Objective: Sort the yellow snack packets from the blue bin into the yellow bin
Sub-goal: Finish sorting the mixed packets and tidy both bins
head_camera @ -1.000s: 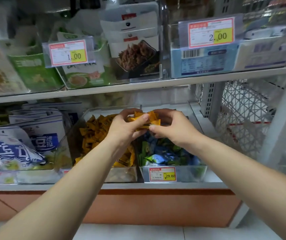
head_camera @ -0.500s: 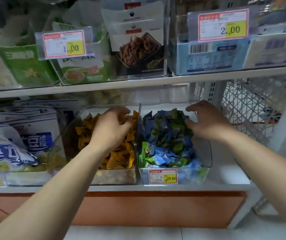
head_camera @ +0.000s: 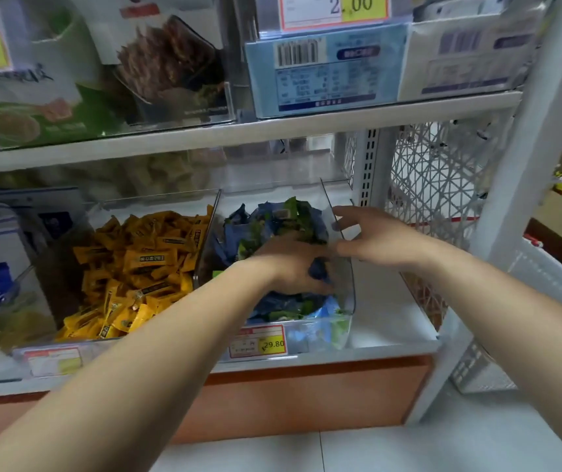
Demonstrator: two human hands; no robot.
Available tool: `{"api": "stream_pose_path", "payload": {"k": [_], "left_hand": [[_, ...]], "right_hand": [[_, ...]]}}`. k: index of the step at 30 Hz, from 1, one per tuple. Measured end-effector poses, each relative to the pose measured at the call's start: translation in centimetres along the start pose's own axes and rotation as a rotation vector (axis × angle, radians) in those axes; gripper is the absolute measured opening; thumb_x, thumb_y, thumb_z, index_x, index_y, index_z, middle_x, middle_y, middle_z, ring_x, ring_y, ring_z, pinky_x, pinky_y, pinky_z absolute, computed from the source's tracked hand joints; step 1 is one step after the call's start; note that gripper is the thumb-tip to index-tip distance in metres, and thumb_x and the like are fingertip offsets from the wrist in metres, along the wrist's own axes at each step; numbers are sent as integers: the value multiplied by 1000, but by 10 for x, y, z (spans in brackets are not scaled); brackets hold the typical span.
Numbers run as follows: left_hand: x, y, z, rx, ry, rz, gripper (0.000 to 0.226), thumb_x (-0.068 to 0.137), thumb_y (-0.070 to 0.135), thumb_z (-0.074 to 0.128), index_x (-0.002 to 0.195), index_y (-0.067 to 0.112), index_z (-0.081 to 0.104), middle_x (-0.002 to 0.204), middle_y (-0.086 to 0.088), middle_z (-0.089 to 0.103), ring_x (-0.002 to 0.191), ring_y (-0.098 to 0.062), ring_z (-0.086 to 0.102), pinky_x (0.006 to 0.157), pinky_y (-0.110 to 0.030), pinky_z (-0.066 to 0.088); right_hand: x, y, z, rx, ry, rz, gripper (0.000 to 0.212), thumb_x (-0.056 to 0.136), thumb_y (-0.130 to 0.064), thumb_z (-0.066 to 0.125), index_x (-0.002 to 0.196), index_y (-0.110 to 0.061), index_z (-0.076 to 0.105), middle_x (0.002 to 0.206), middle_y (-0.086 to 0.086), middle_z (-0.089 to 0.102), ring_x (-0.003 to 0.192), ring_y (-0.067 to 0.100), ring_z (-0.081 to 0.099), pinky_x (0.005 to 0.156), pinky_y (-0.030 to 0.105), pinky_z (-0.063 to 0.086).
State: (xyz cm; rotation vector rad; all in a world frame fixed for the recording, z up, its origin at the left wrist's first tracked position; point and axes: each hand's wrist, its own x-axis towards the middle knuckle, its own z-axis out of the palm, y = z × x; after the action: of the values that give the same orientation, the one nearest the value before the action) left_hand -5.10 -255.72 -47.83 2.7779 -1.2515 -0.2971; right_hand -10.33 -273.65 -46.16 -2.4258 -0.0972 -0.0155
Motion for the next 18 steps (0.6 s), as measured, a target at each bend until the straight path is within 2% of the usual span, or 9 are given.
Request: {"api": "stream_pose_path", "payload": {"k": [3,5,7,9,12,14,15,16,18], "left_hand": [[-6,-14,-2,64,-21,16,30,86,40,65,116,33,65,115,3,64,109,-24,54,89,-39,50],[-13,-21,-10,47,-82,45,29,86,35,66,114,29,69,110,5,66,101,-20,58,86,-36,51],[-19,-23,-17,29,-156,42,29,85,39,65,111,27,71,107,7,69,94,-16,61,83,-35,52],[-18,-19,-18,1,-178,-2,27,84,45,59,95,25,74,92,5,71,83,-17,63,77,-37,54],[-7,-8,-13,-18,-38,-20,36,89,42,53,71,13,65,69,-7,64,66,-27,60,65,-40,50],[0,-2,-6,-60,95,20,28,88,33,55,64,20,58,62,-1,60,58,-18,58,54,-35,46],[3,2,-3,-106,128,26,23,86,29,58,64,26,54,62,5,58,55,-8,55,50,-30,41],[5,5,1,-167,142,30,21,84,25,60,66,30,51,64,9,56,56,-3,54,48,-23,37],[10,5,11,-252,124,-1,12,81,25,65,80,28,53,76,6,58,65,-5,58,50,-22,38]], "right_hand": [[-3,0,1,0,-6,0,56,89,-35,63,141,-38,43,117,-15,52,85,2,60,77,28,53],[-4,0,4,6,8,2,55,88,-35,62,140,-39,43,117,-14,53,83,5,62,77,30,53],[-5,1,7,25,23,-3,54,88,-35,61,139,-40,44,117,-15,54,78,6,63,74,30,54],[-6,1,8,31,40,-11,54,88,-35,60,139,-40,44,117,-14,55,74,6,63,72,29,53],[-7,1,8,21,43,-12,53,88,-36,59,139,-38,44,120,-12,56,73,4,61,70,28,51],[-7,-1,7,16,27,-5,53,89,-35,59,139,-36,44,117,-13,54,76,5,63,72,29,52],[-7,-1,7,18,23,0,53,89,-35,59,140,-35,44,115,-14,53,79,7,63,73,29,53],[-6,-2,6,18,21,3,54,89,-34,59,140,-34,43,115,-14,52,82,8,64,76,30,53],[-6,-2,6,11,18,1,55,90,-34,60,142,-34,42,115,-13,51,88,10,63,81,32,52]]}}
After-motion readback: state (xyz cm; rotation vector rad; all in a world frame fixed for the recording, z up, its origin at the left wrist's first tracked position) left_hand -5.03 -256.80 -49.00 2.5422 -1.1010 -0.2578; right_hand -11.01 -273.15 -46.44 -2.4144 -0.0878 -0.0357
